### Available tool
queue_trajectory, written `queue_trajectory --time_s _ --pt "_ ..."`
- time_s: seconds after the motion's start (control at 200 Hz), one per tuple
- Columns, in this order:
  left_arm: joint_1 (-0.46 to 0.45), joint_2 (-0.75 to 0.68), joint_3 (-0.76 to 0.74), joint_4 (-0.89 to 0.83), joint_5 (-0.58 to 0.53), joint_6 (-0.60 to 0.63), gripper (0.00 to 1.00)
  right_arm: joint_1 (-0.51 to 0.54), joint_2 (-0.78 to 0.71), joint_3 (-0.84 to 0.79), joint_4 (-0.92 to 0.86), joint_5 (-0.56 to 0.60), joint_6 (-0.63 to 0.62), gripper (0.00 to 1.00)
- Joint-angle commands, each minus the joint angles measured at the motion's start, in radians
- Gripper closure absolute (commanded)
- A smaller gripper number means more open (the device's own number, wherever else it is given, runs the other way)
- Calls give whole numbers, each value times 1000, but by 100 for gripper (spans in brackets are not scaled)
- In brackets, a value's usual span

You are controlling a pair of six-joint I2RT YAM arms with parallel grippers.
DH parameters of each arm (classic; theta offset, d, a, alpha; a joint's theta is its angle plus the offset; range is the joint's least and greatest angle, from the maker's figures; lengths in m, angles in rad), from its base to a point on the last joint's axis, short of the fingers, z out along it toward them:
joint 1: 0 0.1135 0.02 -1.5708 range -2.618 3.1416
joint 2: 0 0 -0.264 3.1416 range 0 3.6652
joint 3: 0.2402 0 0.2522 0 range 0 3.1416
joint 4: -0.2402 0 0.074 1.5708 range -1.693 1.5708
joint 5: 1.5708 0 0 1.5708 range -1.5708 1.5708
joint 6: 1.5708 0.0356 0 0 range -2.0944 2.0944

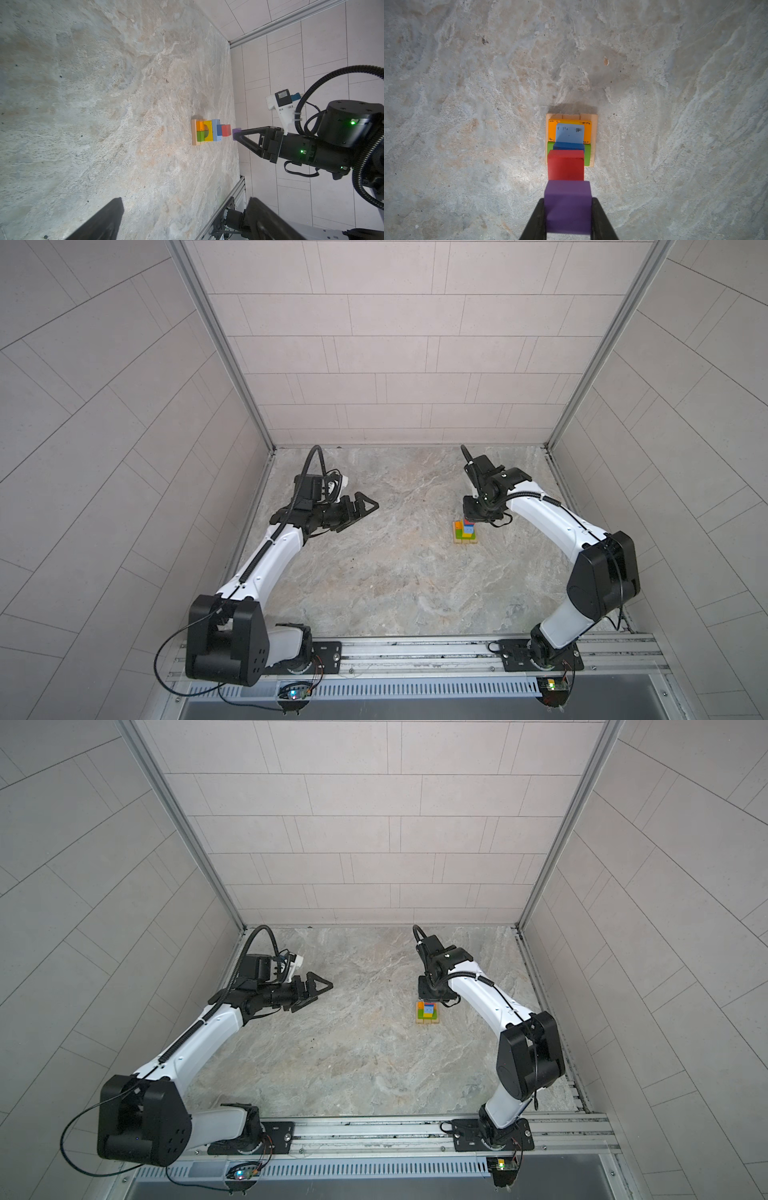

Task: Build the wood block tower
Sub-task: 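Lower the purple cube onto the red cube with the right gripper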

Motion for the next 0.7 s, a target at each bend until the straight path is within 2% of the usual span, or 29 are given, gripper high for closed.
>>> queue_trajectory --time_s 0.0,0.696 --pt "4 -16 -5 6 3 7 0 -3 -27 -4 12 -1 -12 74" --pt "5 -15 -4 6 2 5 0 -6 -10 -10 28 -1 -14 74"
